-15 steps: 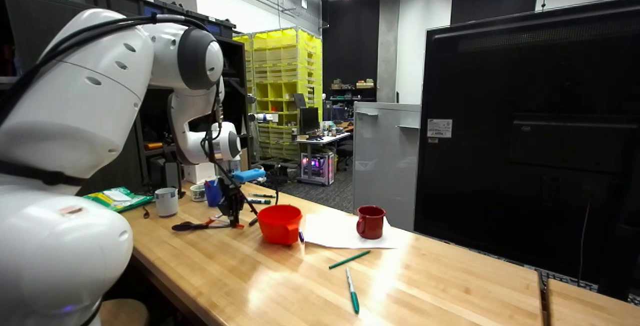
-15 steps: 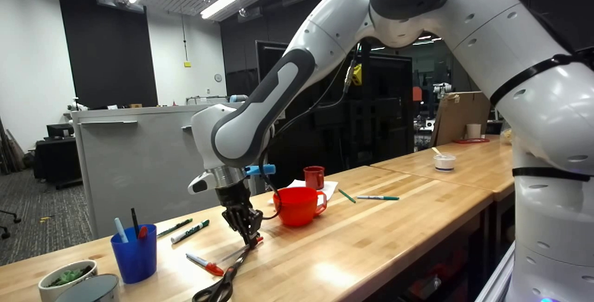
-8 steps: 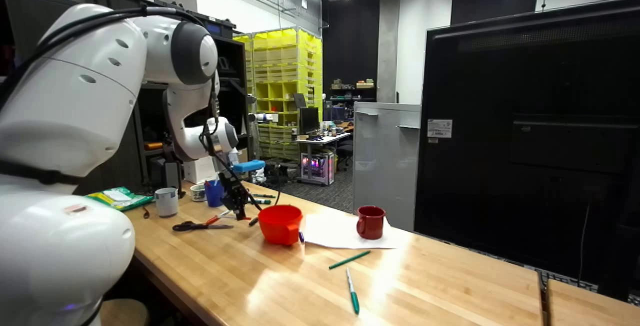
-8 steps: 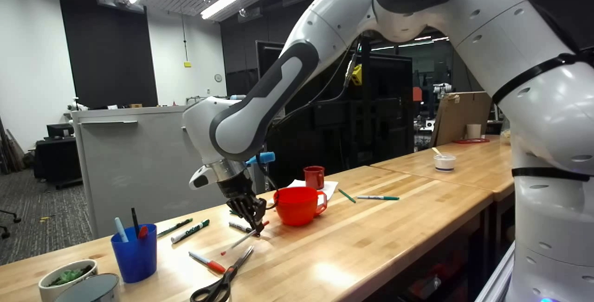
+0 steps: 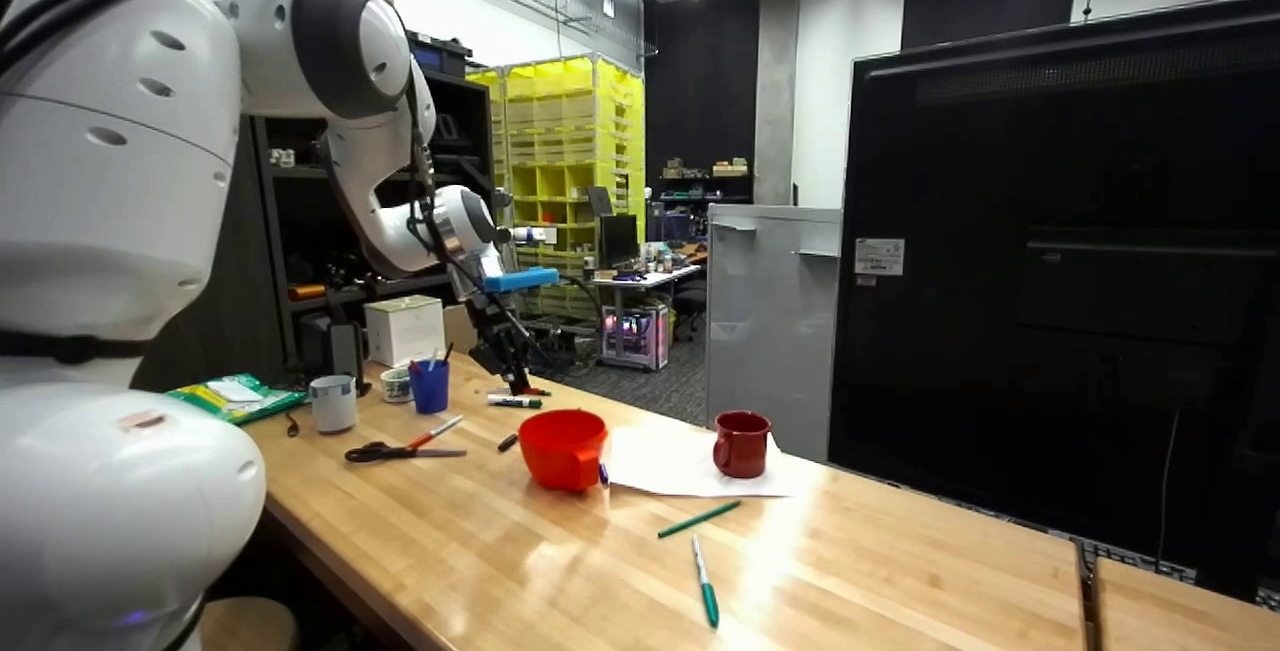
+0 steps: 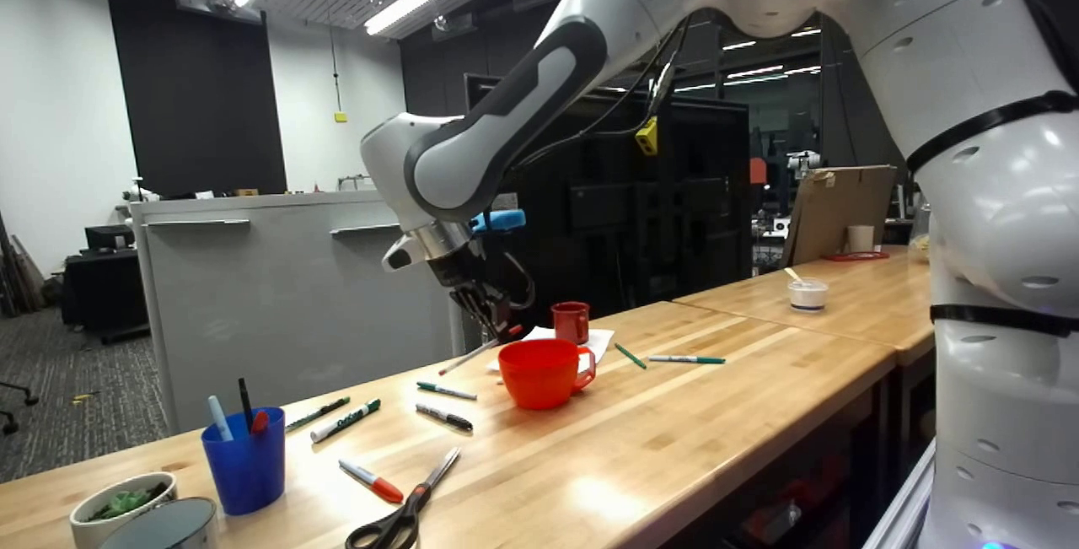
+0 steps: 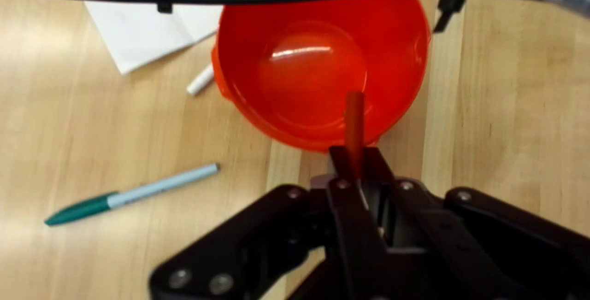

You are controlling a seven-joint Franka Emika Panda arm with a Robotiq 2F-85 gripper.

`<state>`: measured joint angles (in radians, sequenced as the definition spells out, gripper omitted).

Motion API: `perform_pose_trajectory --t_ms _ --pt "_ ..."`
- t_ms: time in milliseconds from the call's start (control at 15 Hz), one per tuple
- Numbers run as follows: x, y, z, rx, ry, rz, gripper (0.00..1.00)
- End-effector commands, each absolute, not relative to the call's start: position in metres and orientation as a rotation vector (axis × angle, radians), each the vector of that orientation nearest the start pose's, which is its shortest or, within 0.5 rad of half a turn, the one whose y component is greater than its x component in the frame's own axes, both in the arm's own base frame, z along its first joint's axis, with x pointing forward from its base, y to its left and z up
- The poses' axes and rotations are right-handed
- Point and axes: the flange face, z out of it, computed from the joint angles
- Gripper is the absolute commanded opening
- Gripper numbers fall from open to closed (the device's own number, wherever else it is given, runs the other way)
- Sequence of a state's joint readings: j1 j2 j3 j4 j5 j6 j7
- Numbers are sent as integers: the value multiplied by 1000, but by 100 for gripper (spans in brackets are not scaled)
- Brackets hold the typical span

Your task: Move one orange pen to the right

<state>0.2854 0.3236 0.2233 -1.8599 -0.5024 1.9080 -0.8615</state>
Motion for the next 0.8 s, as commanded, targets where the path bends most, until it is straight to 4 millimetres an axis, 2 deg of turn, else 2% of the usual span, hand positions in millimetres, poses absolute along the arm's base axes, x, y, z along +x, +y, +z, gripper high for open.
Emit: perform_pose_trajectory --t_ms 0,200,333,533,733 --pt "532 205 373 2043 1807 -489 3" --pt "523 160 392 2149 1661 -552 3" --pt "511 132 396 2234 1564 -600 3" --pt "492 98 392 2354 1443 -655 3" --pt "467 68 379 2484 1334 -679 3"
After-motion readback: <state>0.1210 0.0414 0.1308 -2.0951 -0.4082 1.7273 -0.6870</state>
